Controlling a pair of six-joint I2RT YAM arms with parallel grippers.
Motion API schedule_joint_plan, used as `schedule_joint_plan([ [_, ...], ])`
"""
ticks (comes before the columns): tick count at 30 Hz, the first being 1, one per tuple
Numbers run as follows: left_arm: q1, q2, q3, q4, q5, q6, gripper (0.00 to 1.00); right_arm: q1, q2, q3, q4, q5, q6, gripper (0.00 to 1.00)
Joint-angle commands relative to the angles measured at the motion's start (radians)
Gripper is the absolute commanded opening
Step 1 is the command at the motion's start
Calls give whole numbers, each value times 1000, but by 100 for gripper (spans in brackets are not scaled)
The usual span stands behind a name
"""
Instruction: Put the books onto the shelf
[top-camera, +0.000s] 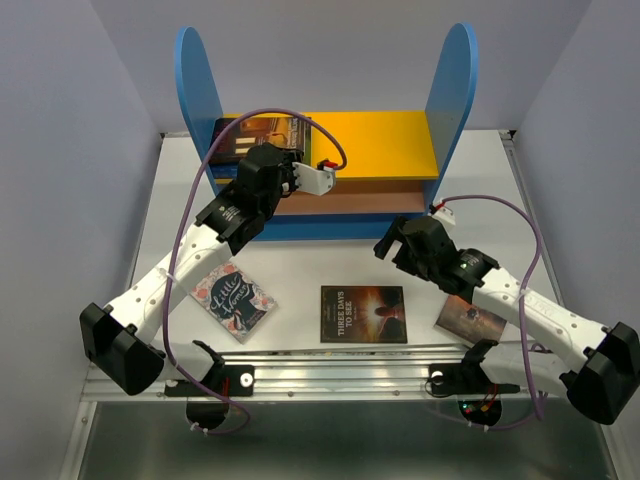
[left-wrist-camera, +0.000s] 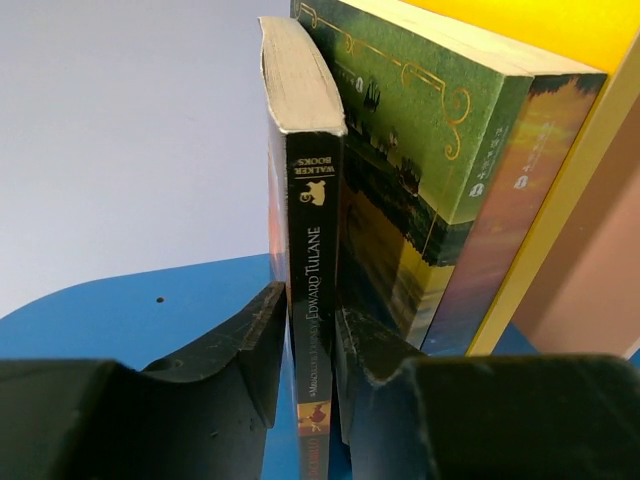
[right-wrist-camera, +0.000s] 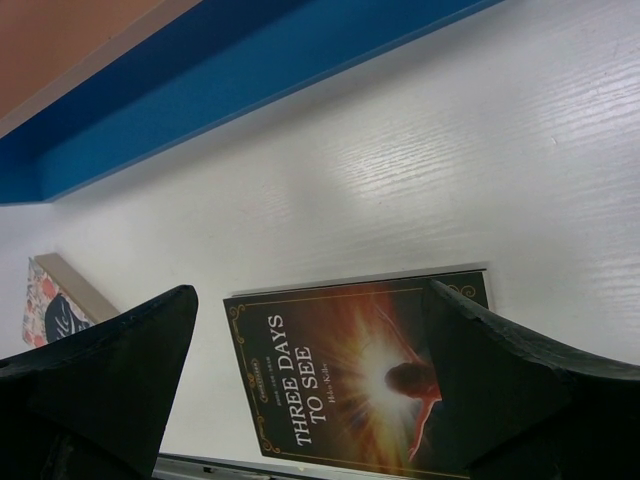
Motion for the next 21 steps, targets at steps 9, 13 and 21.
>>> schedule_joint_plan([
  [9,6,-42,50,-27,10,-31,60,-6,-4,42,10,26,1,100],
  [13,7,-45,51,-46,12,-29,65,-6,-3,44,10,24,0,100],
  [21,6,-45,99,-135,42,-28,77,-6,-1,45,9,21,3,100],
])
